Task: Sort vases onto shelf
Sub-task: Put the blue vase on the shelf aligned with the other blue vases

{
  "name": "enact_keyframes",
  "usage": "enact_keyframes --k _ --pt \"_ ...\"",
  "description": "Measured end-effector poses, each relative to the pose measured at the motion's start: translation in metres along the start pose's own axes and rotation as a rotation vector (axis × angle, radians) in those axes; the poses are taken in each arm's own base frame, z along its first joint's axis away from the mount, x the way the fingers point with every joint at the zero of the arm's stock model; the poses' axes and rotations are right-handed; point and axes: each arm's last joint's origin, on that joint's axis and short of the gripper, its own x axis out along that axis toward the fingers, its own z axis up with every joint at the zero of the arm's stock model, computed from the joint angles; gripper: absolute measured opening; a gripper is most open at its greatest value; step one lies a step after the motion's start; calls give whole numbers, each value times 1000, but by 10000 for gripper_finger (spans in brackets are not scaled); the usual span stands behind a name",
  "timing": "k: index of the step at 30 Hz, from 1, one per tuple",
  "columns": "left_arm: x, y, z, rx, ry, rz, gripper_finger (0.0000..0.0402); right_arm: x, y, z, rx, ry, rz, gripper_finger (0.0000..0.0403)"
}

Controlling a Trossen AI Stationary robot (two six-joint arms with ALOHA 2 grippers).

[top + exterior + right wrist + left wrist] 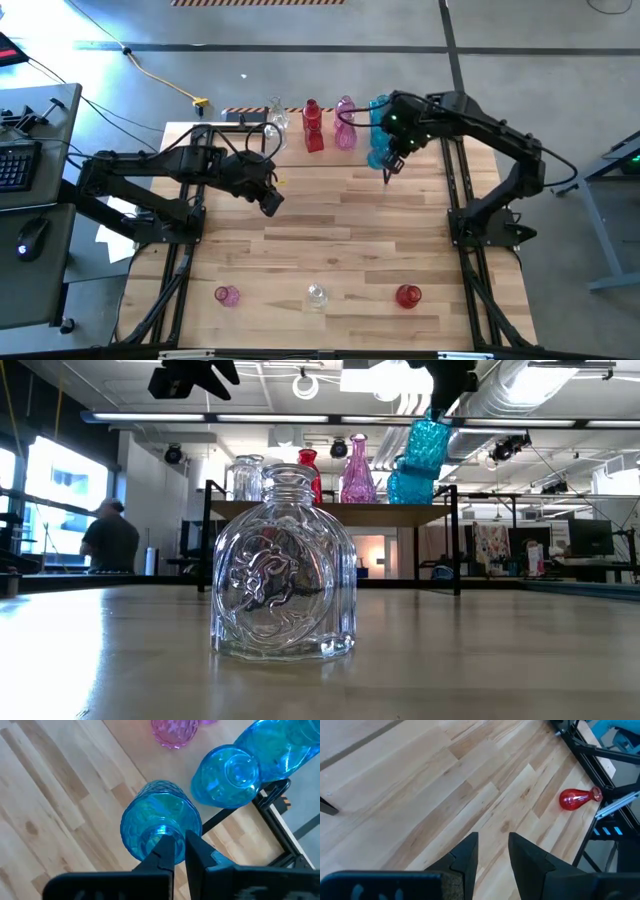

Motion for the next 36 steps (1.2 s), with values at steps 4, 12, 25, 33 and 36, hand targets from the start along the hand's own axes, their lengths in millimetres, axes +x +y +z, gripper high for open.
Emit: enact_keyframes --k 4,12,25,33,36 --pt "0 -2 -2 9 4 -4 99 10 -6 5 -10 37 1 0" --pt "0 -2 -3 10 4 -4 99 24 -13 13 -21 77 -10 0" --pt "0 -2 -2 10 4 -4 99 36 -20 18 -35 117 -16 0" --pt "0 -2 -2 11 3 -4 99 37 -26 19 -36 120 -32 0" --pt "0 -2 -2 11 3 -4 99 37 -26 18 -40 122 -30 0"
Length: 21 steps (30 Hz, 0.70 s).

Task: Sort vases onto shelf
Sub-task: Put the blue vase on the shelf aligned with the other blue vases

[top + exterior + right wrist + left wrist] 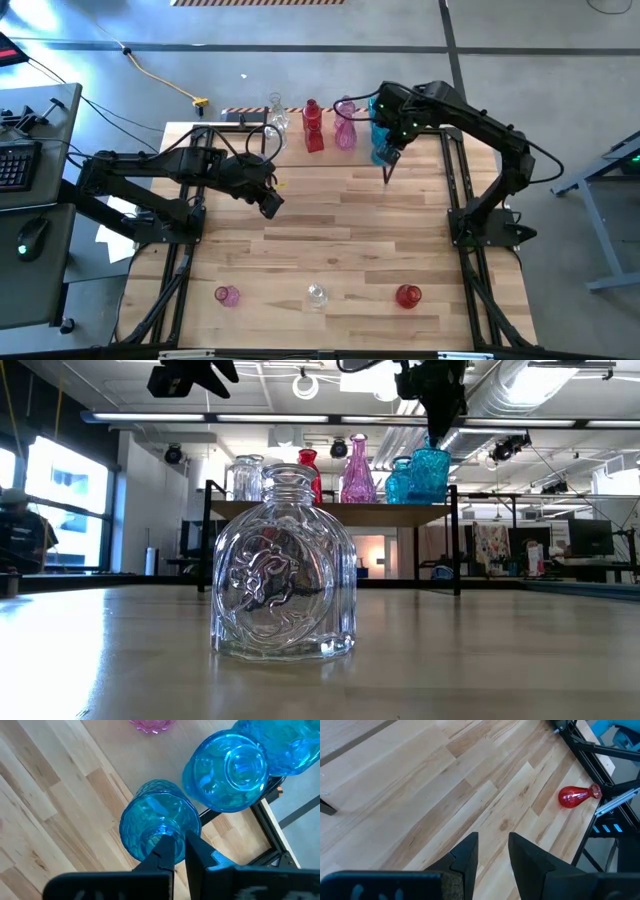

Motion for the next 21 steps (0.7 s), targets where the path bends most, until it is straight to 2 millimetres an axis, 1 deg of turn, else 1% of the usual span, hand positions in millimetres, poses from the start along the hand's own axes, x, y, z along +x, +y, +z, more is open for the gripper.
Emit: enact_keyframes --k 9,21 --pt "0 0 0 0 -1 1 99 0 -1 1 -17 -11 -25 0" --pt "0 0 0 0 -3 2 99 0 0 1 -17 -14 -4 0"
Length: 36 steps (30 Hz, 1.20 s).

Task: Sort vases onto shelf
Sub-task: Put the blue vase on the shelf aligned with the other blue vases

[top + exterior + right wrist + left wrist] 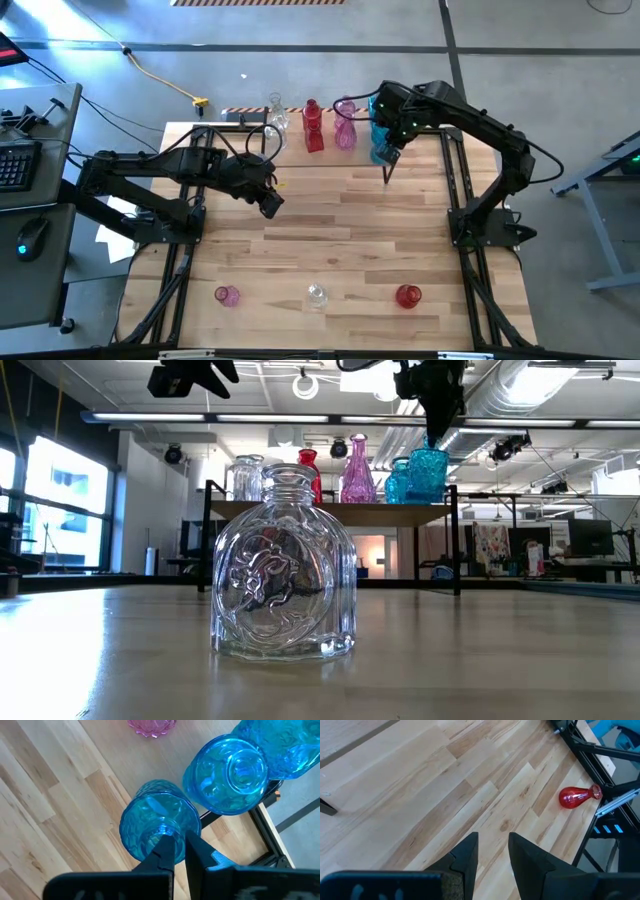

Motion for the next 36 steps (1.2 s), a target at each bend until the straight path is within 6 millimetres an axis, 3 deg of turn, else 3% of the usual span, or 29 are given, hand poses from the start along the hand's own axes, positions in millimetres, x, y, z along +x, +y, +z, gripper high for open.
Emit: enact_keyframes --k 36 --pt "0 0 0 1 1 0 99 4 1 4 45 -7 -7 0"
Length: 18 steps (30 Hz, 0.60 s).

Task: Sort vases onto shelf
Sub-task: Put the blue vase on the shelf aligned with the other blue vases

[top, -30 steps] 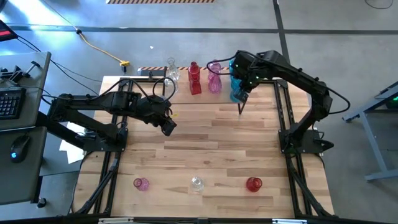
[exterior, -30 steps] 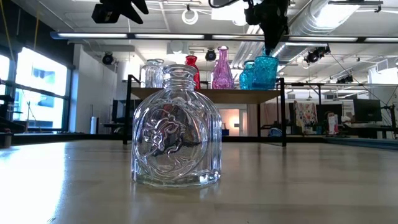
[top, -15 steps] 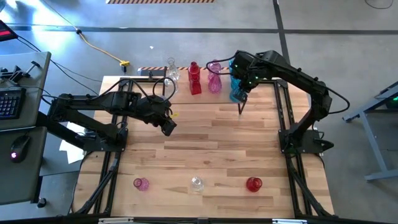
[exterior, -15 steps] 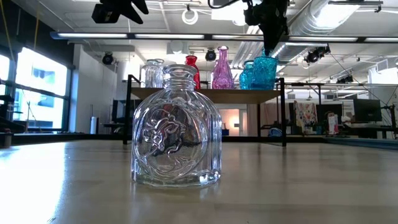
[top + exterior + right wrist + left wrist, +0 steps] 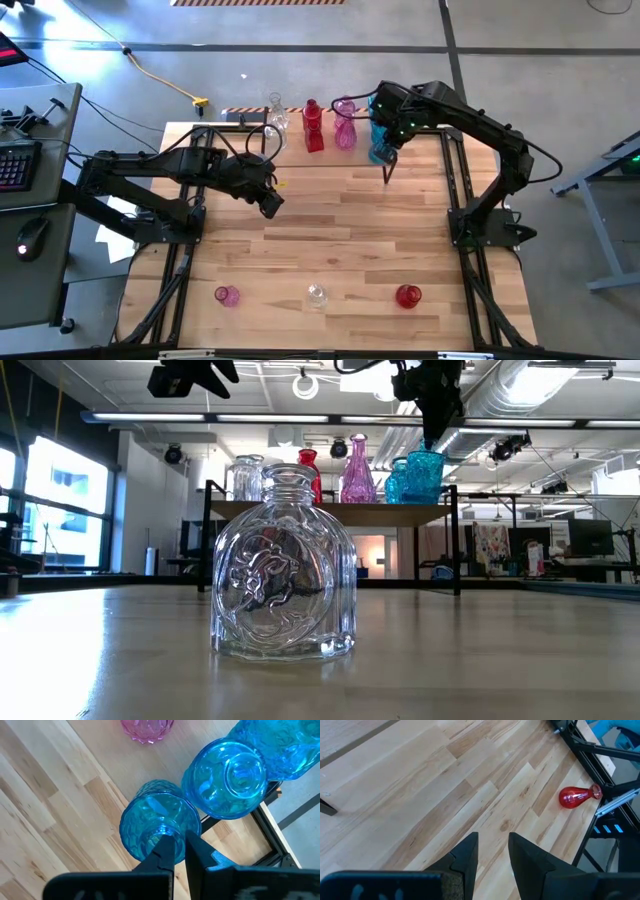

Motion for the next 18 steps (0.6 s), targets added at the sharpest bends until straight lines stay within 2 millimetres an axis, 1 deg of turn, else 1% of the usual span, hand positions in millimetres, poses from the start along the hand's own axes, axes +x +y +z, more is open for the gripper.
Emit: enact_keyframes --k 18 --pt "0 0 0 0 0 0 99 0 0 -1 5 8 -3 0"
